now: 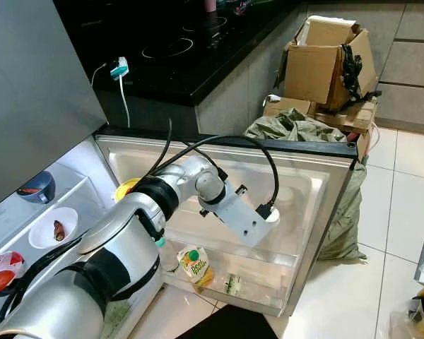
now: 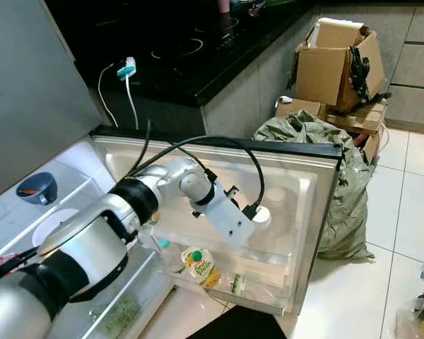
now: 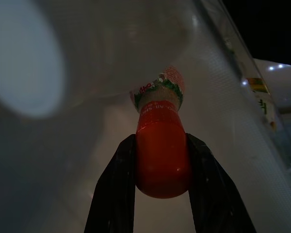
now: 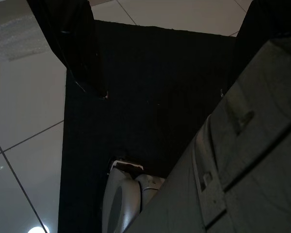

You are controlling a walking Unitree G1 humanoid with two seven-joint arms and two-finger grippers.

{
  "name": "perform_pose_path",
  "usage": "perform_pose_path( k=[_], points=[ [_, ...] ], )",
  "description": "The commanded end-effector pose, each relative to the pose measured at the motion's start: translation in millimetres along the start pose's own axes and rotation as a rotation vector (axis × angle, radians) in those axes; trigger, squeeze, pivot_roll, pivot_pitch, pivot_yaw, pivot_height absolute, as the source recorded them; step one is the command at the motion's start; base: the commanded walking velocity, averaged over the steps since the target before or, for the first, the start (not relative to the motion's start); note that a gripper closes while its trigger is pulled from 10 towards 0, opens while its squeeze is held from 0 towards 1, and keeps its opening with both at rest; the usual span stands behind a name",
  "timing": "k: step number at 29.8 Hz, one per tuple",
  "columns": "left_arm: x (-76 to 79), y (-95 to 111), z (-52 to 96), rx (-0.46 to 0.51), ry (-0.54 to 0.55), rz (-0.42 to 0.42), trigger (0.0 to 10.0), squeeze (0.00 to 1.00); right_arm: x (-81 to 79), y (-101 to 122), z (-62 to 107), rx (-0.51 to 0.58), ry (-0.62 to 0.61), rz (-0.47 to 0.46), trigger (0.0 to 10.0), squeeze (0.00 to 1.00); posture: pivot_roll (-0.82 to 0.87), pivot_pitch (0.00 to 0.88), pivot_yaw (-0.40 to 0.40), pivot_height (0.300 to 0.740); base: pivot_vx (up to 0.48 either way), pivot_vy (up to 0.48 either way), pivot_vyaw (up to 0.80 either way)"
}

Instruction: Restocking fridge

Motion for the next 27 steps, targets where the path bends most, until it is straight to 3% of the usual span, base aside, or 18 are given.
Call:
perform_pose_path(
  k=[1,7,8,11,14,15,16,17,24,26,27],
  points=[
    [1.6,-1.4,-0.9,-0.016,-0.016,-0.022,10.0,0.31,-14.6,-6.7,-2.6,-0.015,0.035,0.007,10.0,0.00,-0.29,0.094,0.178,0.740,0.000,0.000,0.00],
    [3.1,-3.4,-0.9,-0.026,-0.026,-0.024,10.0,0.31,-15.1,-7.8,-2.5,-0.016,0.035,0.005,10.0,0.00,-0.29,0.093,0.179,0.740,0.000,0.000,0.00],
    [3.4,-3.9,-0.9,-0.029,-0.028,-0.025,10.0,0.38,-15.2,-7.9,-2.5,-0.015,0.035,0.005,10.0,0.00,-0.28,0.095,0.180,0.740,0.000,0.000,0.00],
    [3.8,-4.5,-0.9,-0.033,-0.031,-0.027,10.0,0.38,-15.3,-8.2,-2.5,-0.015,0.035,0.005,10.0,0.00,-0.28,0.095,0.180,0.740,0.000,0.000,0.00],
    [2.7,-5.2,-1.2,-0.040,-0.022,-0.031,10.0,0.46,-15.2,-7.4,-2.5,-0.013,0.035,0.007,10.0,0.00,-0.28,0.095,0.180,0.740,0.000,0.000,0.00],
    [2.7,-5.2,-1.2,-0.038,-0.022,-0.029,10.0,0.55,-15.0,-7.0,-2.5,-0.012,0.034,0.009,10.0,0.00,-0.28,0.095,0.178,0.740,0.000,0.000,0.00],
    [2.9,-5.1,-1.2,-0.037,-0.023,-0.027,10.0,0.55,-14.8,-6.6,-2.6,-0.011,0.034,0.010,10.0,0.00,-0.28,0.095,0.178,0.740,0.000,0.000,0.00],
    [2.3,-4.6,-1.2,-0.032,-0.017,-0.026,10.0,0.70,-14.3,-6.0,-2.5,-0.010,0.033,0.013,10.0,0.00,-0.28,0.095,0.178,0.740,0.000,0.000,0.00],
    [-0.5,-3.8,-1.0,-0.030,0.002,-0.030,10.0,0.72,-13.3,-5.3,-2.3,-0.009,0.033,0.019,10.0,0.00,-0.28,0.095,0.175,0.740,0.000,0.000,0.00],
    [-1.3,-3.8,-0.9,-0.031,0.006,-0.030,10.0,0.68,-13.1,-5.2,-2.3,-0.010,0.034,0.020,10.0,0.00,-0.28,0.096,0.174,0.740,0.000,0.000,0.00],
    [-1.6,-3.8,-0.9,-0.032,0.008,-0.031,10.0,0.56,-13.2,-5.1,-2.3,-0.010,0.035,0.021,10.0,0.00,-0.28,0.096,0.174,0.740,0.000,0.000,0.00]
  ],
)
Point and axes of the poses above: a point about 5 cm out from each wrist's last joint towards the gripper, its own z axis pointing back from the gripper into the wrist, its own y axis along the axis of the wrist's last joint, x = y × z, the point moved 6 cm from there along -z, pointing out of the wrist towards the gripper, and after that the axes turned 2 degrees about z, right-handed, at the moved point
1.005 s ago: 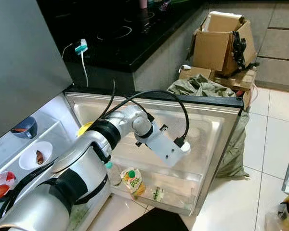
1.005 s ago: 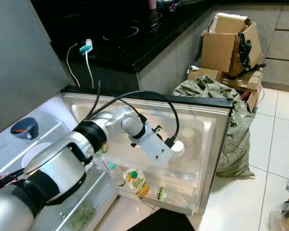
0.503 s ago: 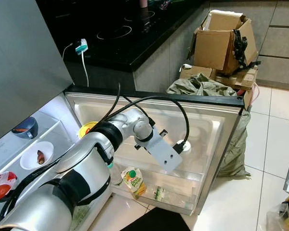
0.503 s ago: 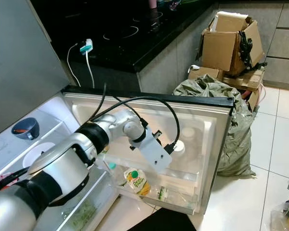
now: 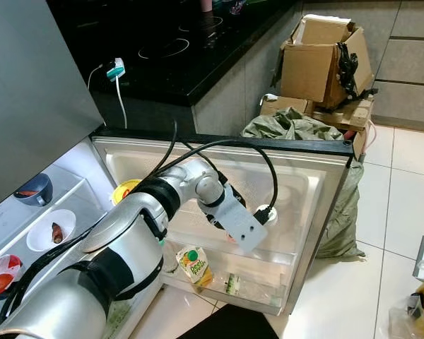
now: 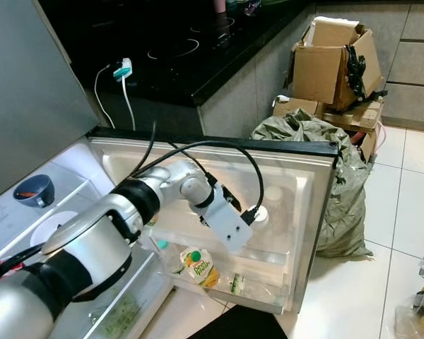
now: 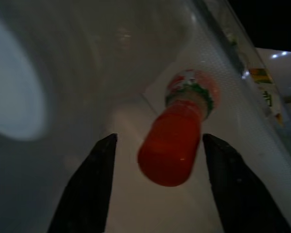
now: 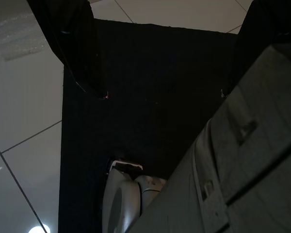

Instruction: Restocking fridge

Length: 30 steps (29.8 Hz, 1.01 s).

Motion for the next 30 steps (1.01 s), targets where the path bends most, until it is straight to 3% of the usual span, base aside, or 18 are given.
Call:
perform_pose_path(
  k=[1,2,13,30],
  points=[
    [-1.1,0,0.3,-0.005,0.001,-0.008,10.0,0.38,-13.1,-4,-2.5,-0.015,0.038,0.022,10.0,0.00,-0.28,0.094,0.173,0.740,0.000,0.000,0.00],
    [-2.0,0,0.7,-0.005,0.006,-0.009,10.0,0.01,-12.9,-4,-2.4,-0.015,0.039,0.022,10.0,0.00,-0.28,0.094,0.173,0.740,0.000,0.000,0.00],
    [-10.8,-3,9.2,0.003,0.047,0.006,10.0,0.00,-11.2,-3,-2.0,-0.013,0.039,0.026,10.0,0.00,-0.28,0.088,0.167,0.740,0.000,0.000,0.00],
    [-7.8,-25,39.0,0.053,0.105,0.141,10.0,0.00,-9.3,-3,-1.1,-0.017,0.047,0.038,10.0,0.00,-0.27,0.094,0.146,0.740,0.000,0.000,0.00]
  ],
)
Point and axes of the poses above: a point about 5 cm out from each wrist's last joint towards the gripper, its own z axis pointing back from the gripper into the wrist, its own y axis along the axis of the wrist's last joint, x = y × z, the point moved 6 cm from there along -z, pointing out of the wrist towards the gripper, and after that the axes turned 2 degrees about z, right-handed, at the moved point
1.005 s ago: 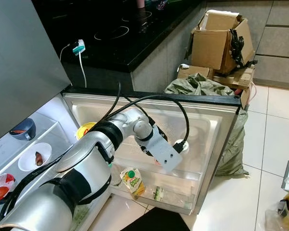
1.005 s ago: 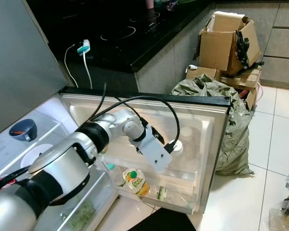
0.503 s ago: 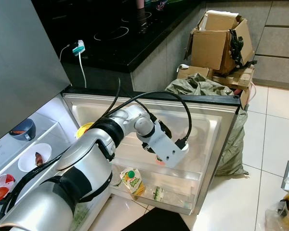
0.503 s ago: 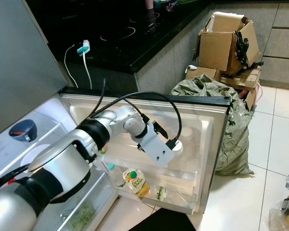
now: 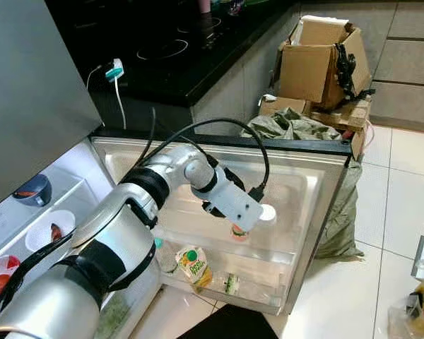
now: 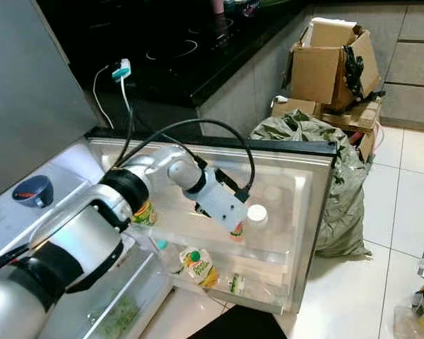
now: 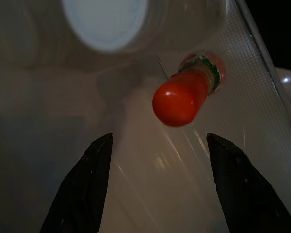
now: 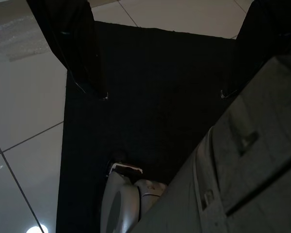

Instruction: Restocking fridge

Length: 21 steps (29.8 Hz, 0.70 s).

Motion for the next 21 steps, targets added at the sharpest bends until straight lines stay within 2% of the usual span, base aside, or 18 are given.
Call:
perform_pose_path(
  k=[1,11,12,13,16,18,20,21],
  points=[
    [2.3,-9,10.0,0.002,0.012,0.037,10.0,0.00,-12.0,-3,-2.3,-0.009,0.036,0.007,10.0,0.00,-0.27,0.095,0.144,0.740,0.000,0.000,0.00],
    [6.2,-27,31.3,0.021,0.056,0.152,10.0,0.00,-11.5,-5,-1.8,-0.011,0.039,0.005,10.0,0.00,-0.26,0.094,0.142,0.740,0.000,0.000,0.00],
    [8.7,-28,38.3,0.073,0.072,0.206,10.0,0.00,-12.2,-4,-2.2,-0.010,0.040,0.004,10.0,0.00,-0.26,0.093,0.143,0.740,0.000,0.000,0.00],
    [8.7,-28,38.3,0.073,0.072,0.206,10.0,0.00,-12.2,-4,-2.2,-0.010,0.040,0.004,10.0,0.00,-0.26,0.093,0.143,0.740,0.000,0.000,0.00],
    [17.9,-31,48.2,0.150,0.087,0.289,10.0,0.00,-13.3,-4,-2.6,-0.009,0.040,0.001,10.0,0.00,-0.26,0.094,0.144,0.740,0.000,0.000,0.00],
    [24.8,-30,52.1,0.208,0.080,0.332,10.0,0.00,-13.3,-4,-2.5,-0.010,0.040,0.000,10.0,0.00,-0.26,0.093,0.142,0.740,0.000,0.000,0.00],
    [31.0,-22,58.7,0.315,0.069,0.385,10.0,0.00,-13.5,-5,-2.4,-0.012,0.042,0.001,10.0,0.00,-0.25,0.092,0.138,0.740,0.000,0.000,0.00],
    [31.0,-22,58.7,0.315,0.069,0.385,10.0,0.00,-13.5,-5,-2.4,-0.012,0.042,0.001,10.0,0.00,-0.25,0.092,0.138,0.740,0.000,0.000,0.00]
  ],
)
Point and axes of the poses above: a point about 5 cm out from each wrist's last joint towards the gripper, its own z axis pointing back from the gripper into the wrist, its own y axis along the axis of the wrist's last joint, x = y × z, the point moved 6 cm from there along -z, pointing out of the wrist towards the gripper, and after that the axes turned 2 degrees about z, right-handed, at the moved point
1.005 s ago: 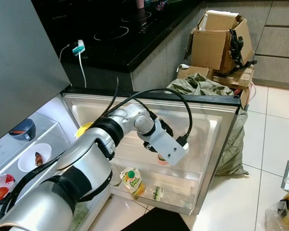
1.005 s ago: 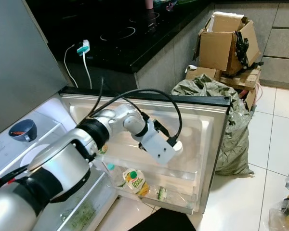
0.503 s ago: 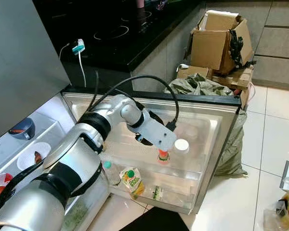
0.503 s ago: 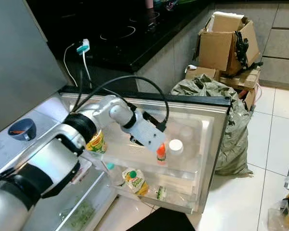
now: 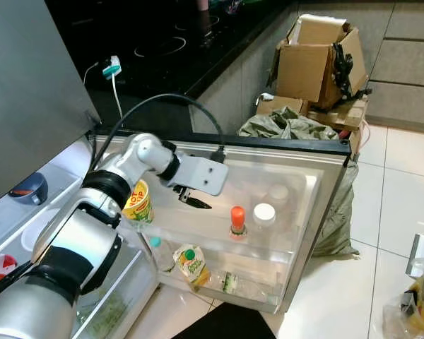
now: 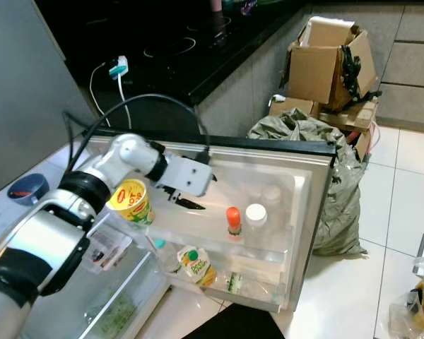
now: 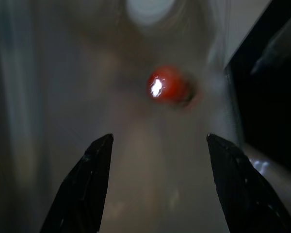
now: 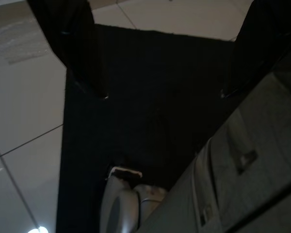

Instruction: Restocking fridge

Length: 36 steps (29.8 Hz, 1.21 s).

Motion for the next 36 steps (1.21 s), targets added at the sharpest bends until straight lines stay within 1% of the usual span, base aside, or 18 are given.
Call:
perform_pose_path(
  k=[1,5,6,7,9,11,14,17,20,21,24,25,28,31,33,34,35,36],
  points=[
    [9.3,4,19.5,0.105,-0.008,0.075,10.0,0.00,-12.6,-3,-2.6,-0.010,0.039,0.003,10.0,0.00,-0.25,0.091,0.134,0.740,0.000,0.000,0.00],
    [15.2,12,26.6,0.190,-0.014,0.106,10.0,0.00,-12.5,-3,-2.6,-0.011,0.040,0.006,10.0,0.00,-0.24,0.090,0.133,0.740,0.000,0.000,0.00],
    [23.1,26,36.8,0.312,-0.009,0.150,10.0,0.00,-12.0,-3,-2.5,-0.011,0.040,0.008,10.0,0.00,-0.24,0.090,0.128,0.740,0.000,0.000,0.00],
    [29.8,33,42.0,0.369,-0.015,0.168,10.0,0.00,-11.9,-3,-2.5,-0.012,0.040,0.010,10.0,0.00,-0.23,0.089,0.126,0.740,0.000,0.000,0.00],
    [34.4,37,44.6,0.401,-0.023,0.178,10.0,0.00,-11.7,-3,-2.4,-0.012,0.040,0.011,10.0,0.00,-0.23,0.089,0.126,0.740,0.000,0.000,0.00],
    [48.2,45,54.1,0.501,-0.023,0.236,10.0,0.00,-11.3,-3,-2.4,-0.014,0.040,0.015,10.0,0.00,-0.22,0.089,0.126,0.740,0.000,0.000,0.00],
    [55.1,46,57.2,0.530,-0.021,0.271,10.0,0.00,-11.1,-3,-2.3,-0.015,0.039,0.016,10.0,0.00,-0.22,0.089,0.125,0.740,0.000,0.000,0.00],
    [71.5,41,60.2,0.569,-0.004,0.359,10.0,0.00,-11.0,-3,-2.3,-0.016,0.038,0.018,10.0,0.00,-0.21,0.089,0.123,0.740,0.000,0.000,0.00],
    [102.2,28,50.9,0.597,0.025,0.540,10.0,0.00,-11.7,-3,-2.6,-0.020,0.039,0.022,10.0,0.00,-0.20,0.088,0.121,0.740,0.000,0.000,0.00],
    [102.2,28,50.9,0.597,0.025,0.540,10.0,0.00,-11.7,-3,-2.6,-0.020,0.039,0.022,10.0,0.00,-0.20,0.088,0.121,0.740,0.000,0.000,0.00],
    [130.9,17,40.1,0.649,0.076,0.741,10.0,0.00,-12.6,-3,-2.9,-0.024,0.044,0.028,10.0,0.00,-0.17,0.088,0.112,0.740,0.000,0.000,0.00],
    [130.9,17,40.1,0.649,0.076,0.741,10.0,0.00,-12.6,-3,-2.9,-0.024,0.044,0.028,10.0,0.00,-0.17,0.088,0.112,0.740,0.000,0.000,0.00],
    [148.3,-6,32.6,0.724,0.257,0.964,10.0,0.00,-11.6,-5,-2.7,-0.034,0.039,0.036,10.0,0.00,-0.16,0.083,0.100,0.740,0.000,0.000,0.00],
    [153.8,-12,30.4,0.735,0.298,1.018,10.0,0.00,-10.8,-5,-2.6,-0.037,0.034,0.040,10.0,0.00,-0.16,0.082,0.098,0.740,0.000,0.000,0.00],
    [170.3,-29,22.2,0.761,0.385,1.165,10.0,0.00,-7.8,-6,-2.1,-0.045,0.018,0.051,10.0,0.00,-0.14,0.076,0.088,0.740,0.000,0.000,0.00],
    [170.3,-29,22.2,0.761,0.385,1.165,10.0,0.00,-7.8,-6,-2.1,-0.045,0.018,0.051,10.0,0.00,-0.14,0.076,0.088,0.740,0.000,0.000,0.00],
    [184.5,-48,13.5,0.772,0.456,1.293,10.0,0.00,-3.6,-8,-1.5,-0.054,-0.007,0.050,10.0,0.00,-0.14,0.069,0.085,0.740,0.000,0.000,0.00],
    [184.5,-48,13.5,0.772,0.456,1.293,10.0,0.00,-3.6,-8,-1.5,-0.054,-0.007,0.050,10.0,0.00,-0.14,0.069,0.085,0.740,0.000,0.000,0.00]
  ],
)
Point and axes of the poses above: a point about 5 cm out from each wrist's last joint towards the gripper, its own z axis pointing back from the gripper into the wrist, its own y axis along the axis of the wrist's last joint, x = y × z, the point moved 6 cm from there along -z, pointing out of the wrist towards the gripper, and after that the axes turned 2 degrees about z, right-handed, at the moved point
